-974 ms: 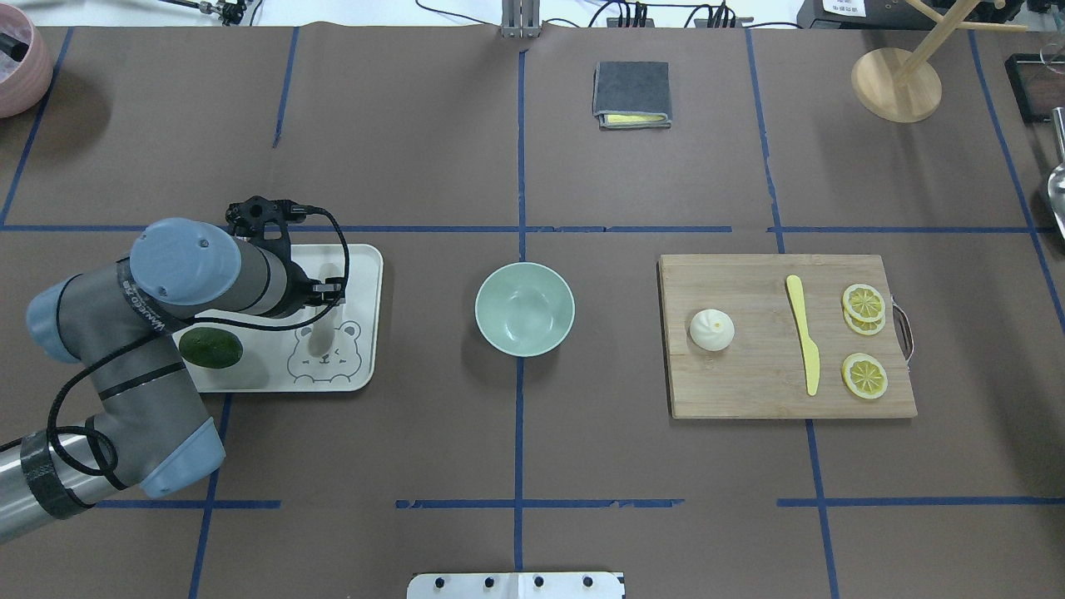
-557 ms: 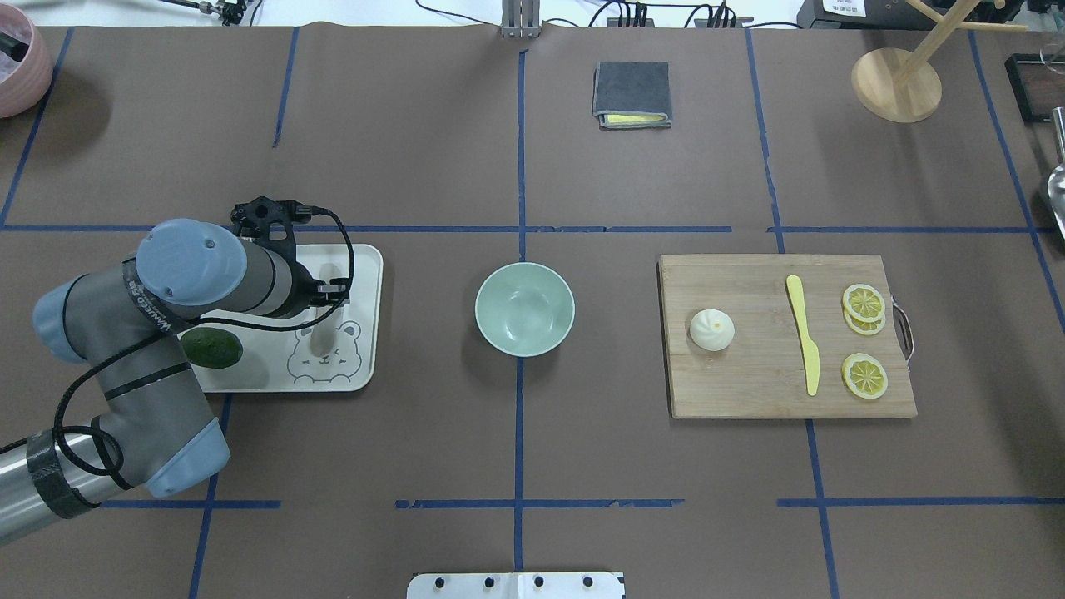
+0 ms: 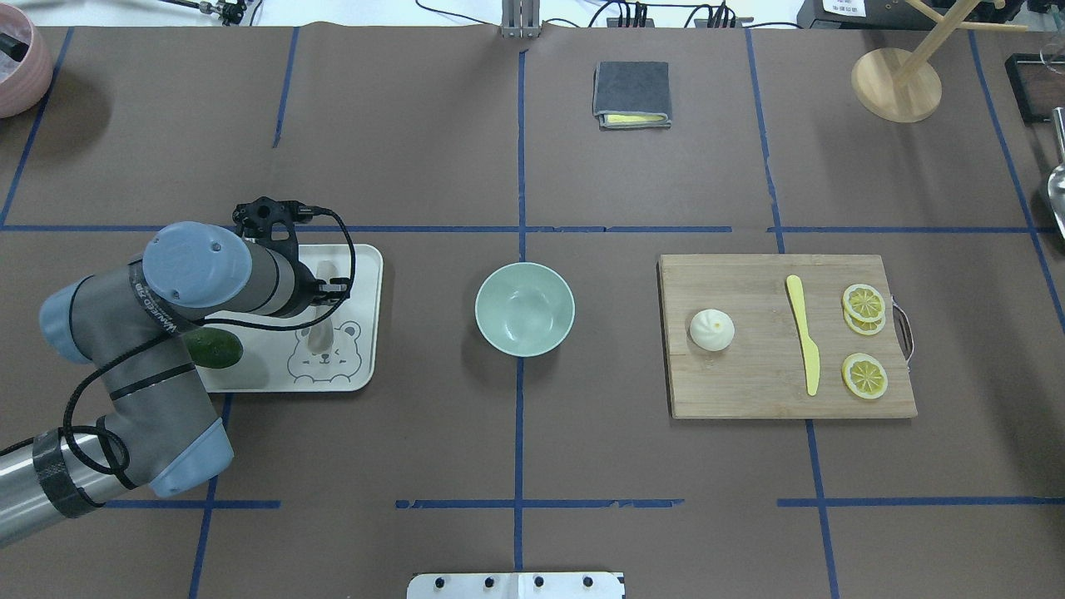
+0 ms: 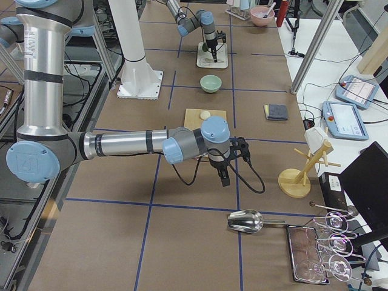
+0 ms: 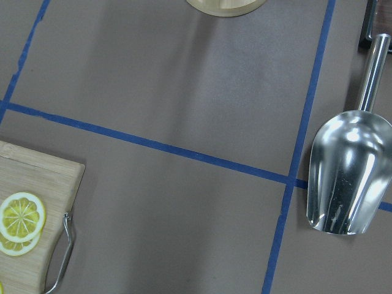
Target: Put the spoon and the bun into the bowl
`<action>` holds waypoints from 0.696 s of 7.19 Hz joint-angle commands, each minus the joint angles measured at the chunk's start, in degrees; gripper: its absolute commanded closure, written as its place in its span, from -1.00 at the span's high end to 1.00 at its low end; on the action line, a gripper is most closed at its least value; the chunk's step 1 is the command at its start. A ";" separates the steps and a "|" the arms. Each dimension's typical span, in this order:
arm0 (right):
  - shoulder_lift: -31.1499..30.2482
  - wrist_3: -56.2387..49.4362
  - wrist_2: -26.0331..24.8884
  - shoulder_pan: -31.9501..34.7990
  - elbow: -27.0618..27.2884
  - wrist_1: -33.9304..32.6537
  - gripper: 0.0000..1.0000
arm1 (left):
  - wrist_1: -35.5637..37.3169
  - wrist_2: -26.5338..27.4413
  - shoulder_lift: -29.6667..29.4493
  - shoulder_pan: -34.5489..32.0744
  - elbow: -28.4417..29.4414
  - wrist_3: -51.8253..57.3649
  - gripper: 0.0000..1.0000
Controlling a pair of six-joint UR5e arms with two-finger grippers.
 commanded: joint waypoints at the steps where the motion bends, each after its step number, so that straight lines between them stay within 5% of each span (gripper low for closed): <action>1: 0.00 0.08 0.02 0.00 -0.02 0.00 1.00 | 0.65 0.10 -0.12 0.01 -2.88 0.27 -1.00; 3: 0.00 0.08 -0.07 0.00 -0.02 0.00 1.00 | 9.64 -0.25 -3.60 -0.43 -8.68 -0.42 -1.00; 5: 0.00 -0.01 0.02 0.00 -0.02 0.00 1.00 | 18.90 0.01 -12.55 0.00 -6.70 -13.97 -1.00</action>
